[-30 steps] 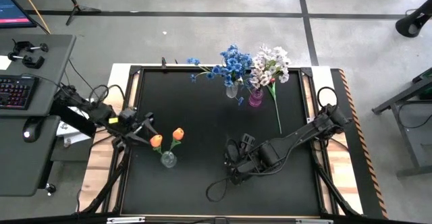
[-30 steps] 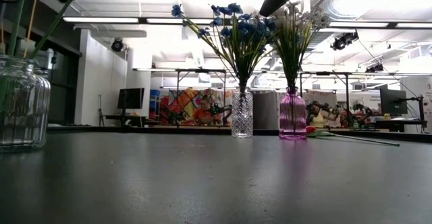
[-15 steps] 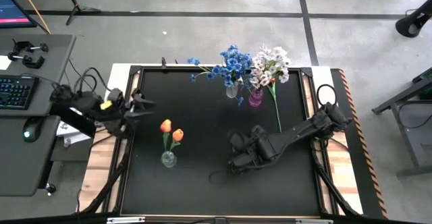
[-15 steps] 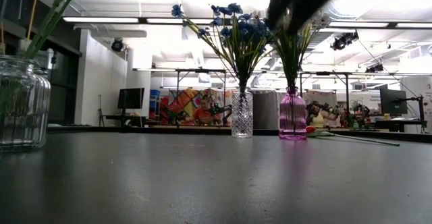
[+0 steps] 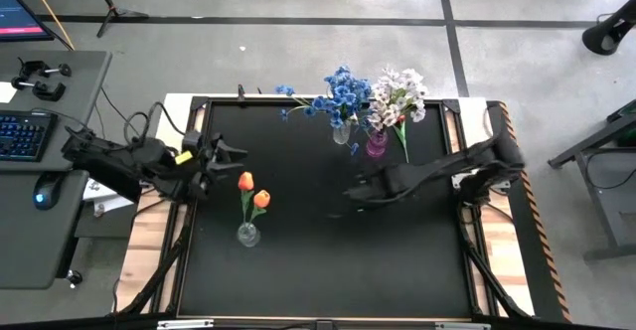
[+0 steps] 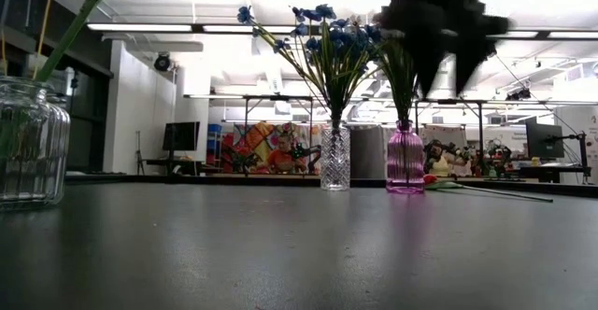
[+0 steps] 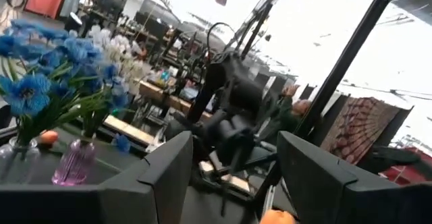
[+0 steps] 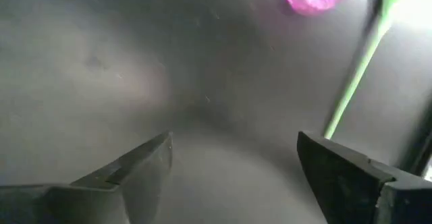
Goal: Sort flowers into vase by color
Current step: Put the orange flowers into the bottom transparent vase
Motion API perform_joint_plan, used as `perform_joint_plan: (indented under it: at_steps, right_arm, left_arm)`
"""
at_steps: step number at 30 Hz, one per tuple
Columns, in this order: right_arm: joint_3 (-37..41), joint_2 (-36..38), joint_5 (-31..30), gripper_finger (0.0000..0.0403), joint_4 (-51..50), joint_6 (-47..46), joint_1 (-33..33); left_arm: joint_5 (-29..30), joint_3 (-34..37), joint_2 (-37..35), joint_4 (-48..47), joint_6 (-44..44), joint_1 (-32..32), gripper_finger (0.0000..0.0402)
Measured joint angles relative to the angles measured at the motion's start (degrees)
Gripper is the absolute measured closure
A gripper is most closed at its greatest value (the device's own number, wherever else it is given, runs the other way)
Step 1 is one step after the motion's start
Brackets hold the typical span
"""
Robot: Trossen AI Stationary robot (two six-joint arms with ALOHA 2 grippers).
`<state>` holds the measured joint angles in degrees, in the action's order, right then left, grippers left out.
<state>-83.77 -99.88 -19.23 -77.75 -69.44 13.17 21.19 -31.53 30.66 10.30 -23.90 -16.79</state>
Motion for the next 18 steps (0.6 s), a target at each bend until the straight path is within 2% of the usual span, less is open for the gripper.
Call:
perform_joint_plan:
  at_steps: [5, 10, 14, 18]
  right_arm:
    - [17.24, 15.44, 2.35, 0.0137, 3.38, -11.45, -0.46]
    - [30.71, 28.79, 1.41, 0.0166, 10.30, -17.79, -4.14]
    - [39.14, 33.69, 0.38, 0.0175, 13.61, -15.88, -10.84]
    - [45.81, 35.60, 1.41, 0.0175, 20.67, -4.85, -20.31]
  left_arm:
    - [0.71, -1.31, -3.22, -0.13, 3.90, 0.02, 0.0197]
    - [7.78, -1.98, -3.34, 0.34, 9.28, 1.16, 0.0197]
    - [9.38, -2.16, -0.36, 1.07, 9.01, 4.84, 0.0197]
    - [9.78, -2.11, 3.72, 2.25, 7.14, 8.23, 0.0197]
